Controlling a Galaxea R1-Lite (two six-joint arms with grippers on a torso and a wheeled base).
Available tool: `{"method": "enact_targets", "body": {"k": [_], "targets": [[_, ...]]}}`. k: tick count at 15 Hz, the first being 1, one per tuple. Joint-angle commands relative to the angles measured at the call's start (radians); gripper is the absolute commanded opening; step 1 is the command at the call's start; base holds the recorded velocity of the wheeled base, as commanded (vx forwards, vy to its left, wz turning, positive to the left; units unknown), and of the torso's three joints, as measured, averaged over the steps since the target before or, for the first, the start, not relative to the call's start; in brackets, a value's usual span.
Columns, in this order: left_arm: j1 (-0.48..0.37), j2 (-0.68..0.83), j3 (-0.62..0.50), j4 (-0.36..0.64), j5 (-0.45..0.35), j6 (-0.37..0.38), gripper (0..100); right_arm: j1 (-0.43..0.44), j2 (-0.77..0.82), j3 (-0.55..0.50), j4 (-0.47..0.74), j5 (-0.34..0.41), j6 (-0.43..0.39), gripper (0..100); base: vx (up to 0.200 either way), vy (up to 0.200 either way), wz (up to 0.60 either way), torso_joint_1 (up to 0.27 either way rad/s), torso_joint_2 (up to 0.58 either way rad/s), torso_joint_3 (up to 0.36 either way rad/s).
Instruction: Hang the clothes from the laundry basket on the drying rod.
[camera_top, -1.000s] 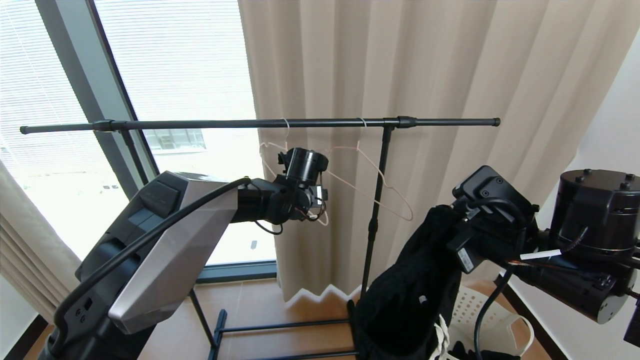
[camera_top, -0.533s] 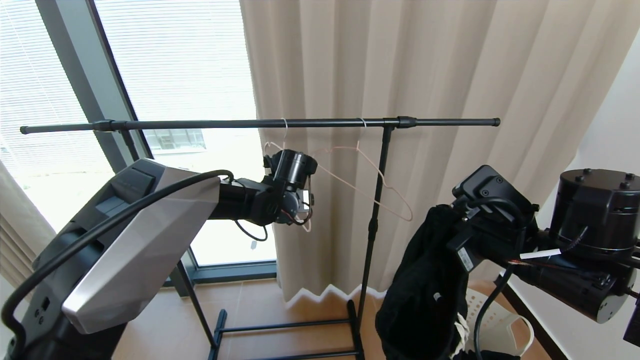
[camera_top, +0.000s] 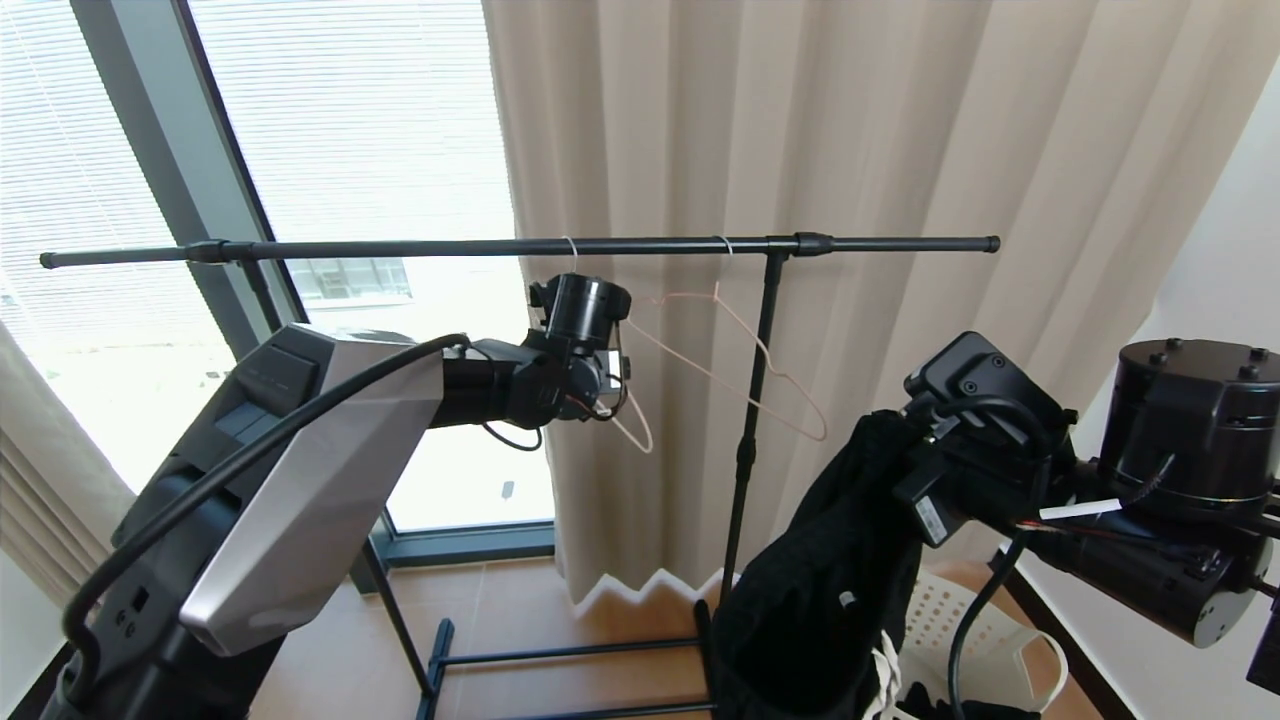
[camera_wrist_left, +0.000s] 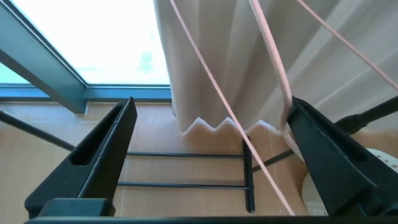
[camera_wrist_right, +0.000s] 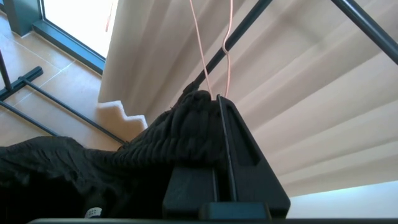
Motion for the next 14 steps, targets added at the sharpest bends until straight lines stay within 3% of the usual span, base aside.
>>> {"method": "enact_targets", "body": {"k": [1, 10, 14], "targets": [[0.004, 0.056, -0.018, -0.011, 0.001, 0.014, 100, 0.0, 0.002, 0.0, 0.0, 0.0, 0.0, 0, 0.0, 0.0, 0.0, 0.0, 0.0, 0.0], [0.033, 0.056, -0.018, -0.008, 0.001, -0.005, 100, 0.0, 0.002, 0.0, 0.0, 0.0, 0.0, 0, 0.0, 0.0, 0.0, 0.0, 0.0, 0.0], [0.039, -0.034, 0.124, -0.008, 0.001, -0.011, 100, 0.0, 0.004, -0.001, 0.0, 0.0, 0.0, 0, 0.0, 0.0, 0.0, 0.0, 0.0, 0.0]]}}
